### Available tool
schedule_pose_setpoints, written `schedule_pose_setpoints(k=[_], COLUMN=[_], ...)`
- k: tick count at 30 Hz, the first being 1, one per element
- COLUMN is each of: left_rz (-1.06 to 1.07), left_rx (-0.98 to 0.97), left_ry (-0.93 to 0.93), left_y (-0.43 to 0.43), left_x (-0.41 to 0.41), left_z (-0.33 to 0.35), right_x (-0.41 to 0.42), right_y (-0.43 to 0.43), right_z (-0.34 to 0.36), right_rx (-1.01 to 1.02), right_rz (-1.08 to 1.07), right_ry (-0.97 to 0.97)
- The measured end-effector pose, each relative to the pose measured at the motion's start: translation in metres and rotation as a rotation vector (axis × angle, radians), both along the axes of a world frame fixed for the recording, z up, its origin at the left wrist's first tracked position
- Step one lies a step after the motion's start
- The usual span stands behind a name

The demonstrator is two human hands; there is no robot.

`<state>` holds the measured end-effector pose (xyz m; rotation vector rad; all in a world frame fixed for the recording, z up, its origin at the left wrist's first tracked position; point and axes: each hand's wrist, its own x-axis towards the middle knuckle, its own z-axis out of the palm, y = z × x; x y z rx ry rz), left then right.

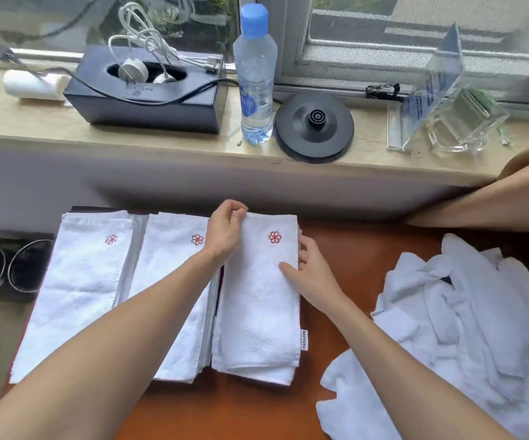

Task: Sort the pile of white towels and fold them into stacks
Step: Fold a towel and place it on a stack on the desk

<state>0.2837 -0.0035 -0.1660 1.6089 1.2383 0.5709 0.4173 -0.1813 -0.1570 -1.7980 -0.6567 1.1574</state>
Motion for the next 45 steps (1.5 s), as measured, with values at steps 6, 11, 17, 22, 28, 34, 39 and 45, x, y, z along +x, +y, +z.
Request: schedule_pose_setpoints(k=[6, 11, 17, 22, 28, 34, 39, 45], left_rz=[-0.024, -0.106, -0.164, -0.205, -0.231, -0.292, -0.421, -0.528], left_rx=[-0.017, -0.025, 0.146, 0.086, 0.007, 0.088, 0.225, 0.410], left_ry=[0.073, 0.091, 0.174, 0.182, 0.216, 0.369, 0.489, 0.599], left_y=[-0.007, -0.047, -0.105, -0.166, -0.194, -0.203, -0.232, -0.296], left_x=[0.007, -0.007, -0.058, -0.096, -0.132, -0.150, -0.173, -0.186], left_z=[-0.005, 0.004, 0.014, 0.015, 0.020, 0.031, 0.047, 0.049], right_x=[-0.018, -0.023, -0.055, -0.081, -0.094, -0.108, -0.127, -0.149], right_y=[-0.019, -0.044, -0.084, -0.115, -0.119, -0.138, -0.179, -0.250], right_z=[-0.011, -0.002, 0.000, -0.002, 0.007, 0.017, 0.035, 0.049], right_rx=[-0.014, -0.074, -0.151, -0.163, -0.194, -0.181, -0.172, -0.185], right_rz=[-0.089, -0.099, -0.066, -0.086, -0.102, -0.026, 0.066, 0.077], right_ry=[0.087, 0.106, -0.010, -0.034, -0.028, -0.075, -0.130, -0.257])
